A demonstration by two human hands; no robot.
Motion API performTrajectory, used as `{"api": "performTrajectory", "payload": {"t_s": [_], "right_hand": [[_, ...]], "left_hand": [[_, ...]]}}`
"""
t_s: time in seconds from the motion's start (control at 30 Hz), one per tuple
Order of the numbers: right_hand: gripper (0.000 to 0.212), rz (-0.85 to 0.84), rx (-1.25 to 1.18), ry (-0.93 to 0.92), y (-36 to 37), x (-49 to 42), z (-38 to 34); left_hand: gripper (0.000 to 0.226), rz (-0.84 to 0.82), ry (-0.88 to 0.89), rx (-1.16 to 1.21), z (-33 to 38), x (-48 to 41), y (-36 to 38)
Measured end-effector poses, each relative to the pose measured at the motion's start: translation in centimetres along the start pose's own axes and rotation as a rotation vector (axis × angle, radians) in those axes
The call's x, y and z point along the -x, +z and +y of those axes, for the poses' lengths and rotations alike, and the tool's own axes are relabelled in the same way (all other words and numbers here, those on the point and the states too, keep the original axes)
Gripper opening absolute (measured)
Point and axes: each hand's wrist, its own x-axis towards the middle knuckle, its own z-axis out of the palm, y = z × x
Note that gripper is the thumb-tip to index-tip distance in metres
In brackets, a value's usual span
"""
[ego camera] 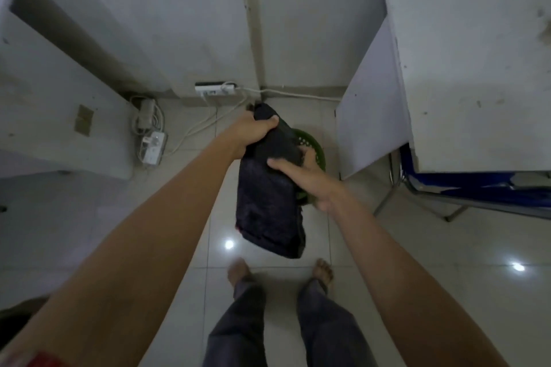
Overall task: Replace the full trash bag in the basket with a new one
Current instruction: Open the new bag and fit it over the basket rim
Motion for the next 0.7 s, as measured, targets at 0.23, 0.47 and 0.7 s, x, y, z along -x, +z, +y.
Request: {"api": "performTrajectory", "payload": {"t_s": [0.23, 0.47, 0.7], "right_hand": [[0.048, 0.249, -0.319, -0.003, -2.7, -8.3, 6.6], [0.040, 0.460, -0.301, -0.059, -3.7, -13.6, 9.5], [0.031, 0.616, -0.403, -0.010, -5.2, -10.5, 10.3]], "left_hand": [[0.079, -0.145, -0.019, -0.156, -6.6, -4.5, 3.3], [0.045, -0.282, -0.044, -0.099, -14.1, -7.5, 4.5], [0.064, -0.473, -0.128, -0.076, -16.1, -7.0, 6.6]]}}
